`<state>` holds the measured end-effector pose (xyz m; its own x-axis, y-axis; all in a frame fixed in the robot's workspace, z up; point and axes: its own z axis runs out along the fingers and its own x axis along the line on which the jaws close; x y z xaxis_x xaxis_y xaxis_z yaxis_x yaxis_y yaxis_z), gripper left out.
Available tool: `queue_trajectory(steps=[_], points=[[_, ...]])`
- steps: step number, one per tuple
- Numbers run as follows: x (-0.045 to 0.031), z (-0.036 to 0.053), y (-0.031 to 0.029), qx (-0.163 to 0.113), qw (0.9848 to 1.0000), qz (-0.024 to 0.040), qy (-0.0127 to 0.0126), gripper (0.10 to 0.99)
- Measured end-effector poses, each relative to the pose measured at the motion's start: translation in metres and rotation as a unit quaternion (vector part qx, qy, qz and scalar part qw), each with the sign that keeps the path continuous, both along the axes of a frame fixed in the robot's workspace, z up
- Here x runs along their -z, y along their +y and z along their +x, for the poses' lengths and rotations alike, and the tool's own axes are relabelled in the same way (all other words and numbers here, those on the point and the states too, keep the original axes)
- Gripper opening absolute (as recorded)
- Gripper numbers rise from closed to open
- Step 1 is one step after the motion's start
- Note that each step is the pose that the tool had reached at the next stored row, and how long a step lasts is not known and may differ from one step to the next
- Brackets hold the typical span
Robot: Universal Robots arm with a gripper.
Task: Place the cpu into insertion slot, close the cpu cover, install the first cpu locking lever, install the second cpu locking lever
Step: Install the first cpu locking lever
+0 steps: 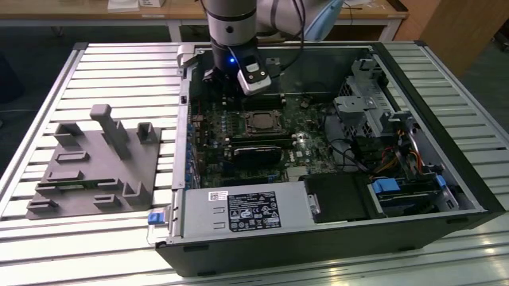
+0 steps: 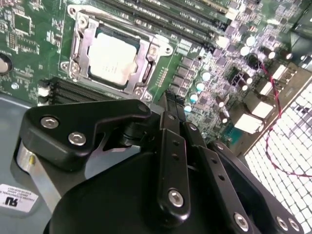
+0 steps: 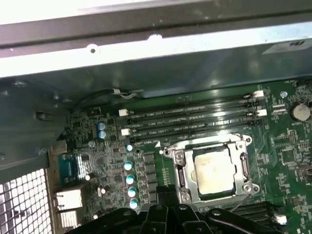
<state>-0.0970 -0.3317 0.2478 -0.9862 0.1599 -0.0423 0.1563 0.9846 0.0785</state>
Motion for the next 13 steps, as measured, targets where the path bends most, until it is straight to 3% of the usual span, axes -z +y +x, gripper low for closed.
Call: queue_trajectory(steps=[4, 5, 9, 13], points=[[0.0000, -0.0033, 0.0000, 0.000, 0.9998, 0.0203, 0.0000, 0.106], [0.0001, -0.0043, 0.0000, -0.001, 0.9995, 0.0301, 0.0000, 0.106], [0.0005, -0.0068, 0.0000, -0.005, 0.9988, 0.0478, 0.0001, 0.106], [0.0010, -0.0083, 0.0000, -0.011, 0.9972, 0.0743, 0.0003, 0.106]])
